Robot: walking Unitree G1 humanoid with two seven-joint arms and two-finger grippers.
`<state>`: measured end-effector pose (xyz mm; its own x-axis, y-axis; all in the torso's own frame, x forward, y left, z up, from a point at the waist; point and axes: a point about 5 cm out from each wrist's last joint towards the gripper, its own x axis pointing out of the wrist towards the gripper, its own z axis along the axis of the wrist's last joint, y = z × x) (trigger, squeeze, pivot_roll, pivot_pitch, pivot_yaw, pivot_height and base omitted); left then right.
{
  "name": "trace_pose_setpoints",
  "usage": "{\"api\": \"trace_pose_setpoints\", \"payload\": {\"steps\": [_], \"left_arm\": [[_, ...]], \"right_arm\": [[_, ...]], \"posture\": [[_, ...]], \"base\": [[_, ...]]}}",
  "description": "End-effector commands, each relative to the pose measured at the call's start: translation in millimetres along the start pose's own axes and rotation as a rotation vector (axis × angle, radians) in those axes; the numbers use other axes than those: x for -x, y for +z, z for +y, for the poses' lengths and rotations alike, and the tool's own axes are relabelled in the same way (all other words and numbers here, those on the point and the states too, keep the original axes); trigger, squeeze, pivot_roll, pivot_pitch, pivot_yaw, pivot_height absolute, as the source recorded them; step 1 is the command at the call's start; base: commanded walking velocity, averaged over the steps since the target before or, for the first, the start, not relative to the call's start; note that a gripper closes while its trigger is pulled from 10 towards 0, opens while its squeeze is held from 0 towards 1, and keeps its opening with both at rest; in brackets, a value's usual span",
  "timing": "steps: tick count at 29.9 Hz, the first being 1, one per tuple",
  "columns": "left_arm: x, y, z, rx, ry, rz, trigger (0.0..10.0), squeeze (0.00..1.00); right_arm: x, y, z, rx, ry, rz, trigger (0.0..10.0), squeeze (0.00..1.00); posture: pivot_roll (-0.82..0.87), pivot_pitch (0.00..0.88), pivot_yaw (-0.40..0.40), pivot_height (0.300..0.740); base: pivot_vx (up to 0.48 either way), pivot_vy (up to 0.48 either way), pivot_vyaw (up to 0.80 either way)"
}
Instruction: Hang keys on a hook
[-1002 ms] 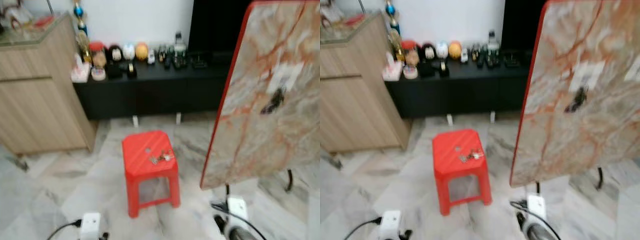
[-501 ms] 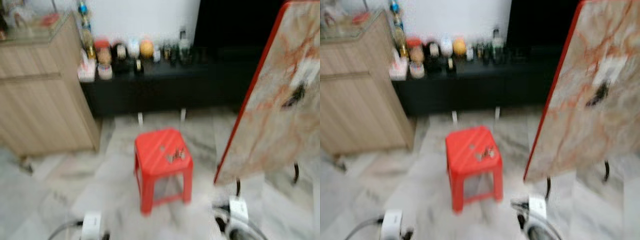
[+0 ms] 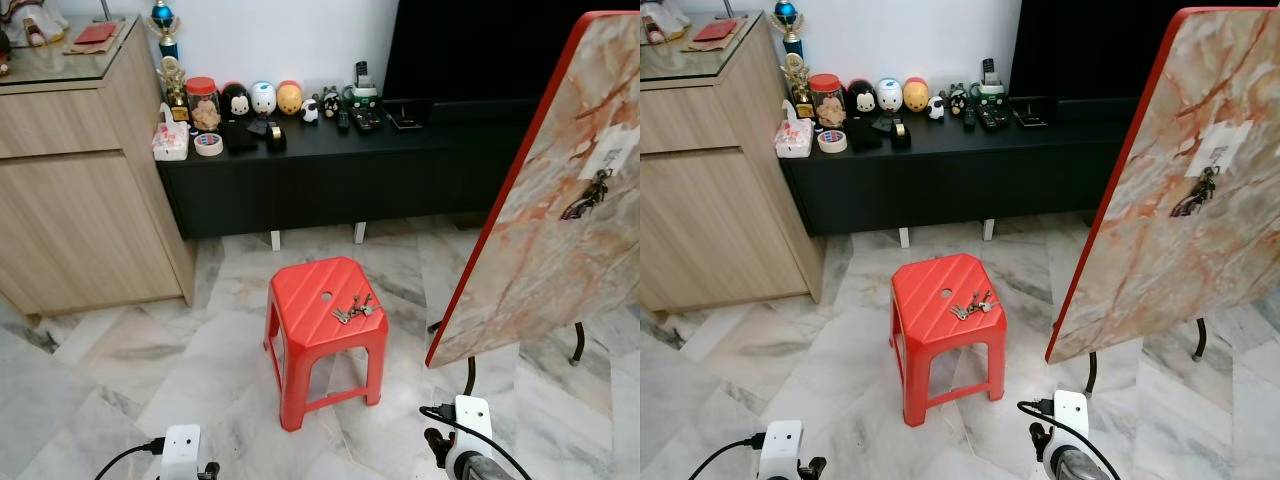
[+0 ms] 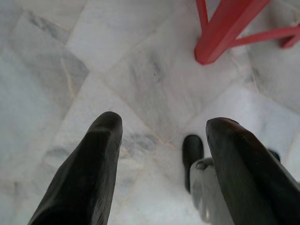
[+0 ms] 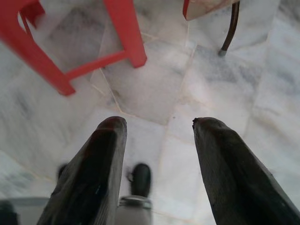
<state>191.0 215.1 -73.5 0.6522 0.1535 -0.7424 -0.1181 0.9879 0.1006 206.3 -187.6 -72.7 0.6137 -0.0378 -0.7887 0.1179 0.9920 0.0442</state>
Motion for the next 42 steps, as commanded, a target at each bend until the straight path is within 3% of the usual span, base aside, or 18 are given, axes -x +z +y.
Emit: {"api": "trace_pose_setpoints", "payload": {"steps": [1,25,34,42], "left_arm": [[1.2,-4.4,0.7,0.018,-0.003,0.01,10.0,0.0],[0.8,-3.1,0.3,0.023,-0.001,0.008,10.0,0.0],[0.8,-1.2,0.3,0.02,0.004,-0.011,10.0,0.0],[-2.7,22.2,-2.9,0.014,-0.014,-0.116,10.0,0.0]], "right_arm": [[-0.5,3.0,0.3,0.011,-0.002,-0.007,10.0,0.0],[-0.5,3.6,0.7,0.022,-0.001,-0.011,10.0,0.0],[-0.5,3.7,1.0,0.015,0.003,-0.016,10.0,0.0],[-0.1,3.3,0.5,-0.01,-0.001,-0.028,10.0,0.0]], "posture": [[0.1,0.0,-0.051,0.74],[0.1,0.0,-0.052,0.74],[0.1,0.0,-0.053,0.74],[0.09,0.0,-0.052,0.74]], "base": [[0.311,0.0,0.8],[0.306,0.0,0.31],[0.0,0.0,0.66],[0.0,0.0,0.0]]}}
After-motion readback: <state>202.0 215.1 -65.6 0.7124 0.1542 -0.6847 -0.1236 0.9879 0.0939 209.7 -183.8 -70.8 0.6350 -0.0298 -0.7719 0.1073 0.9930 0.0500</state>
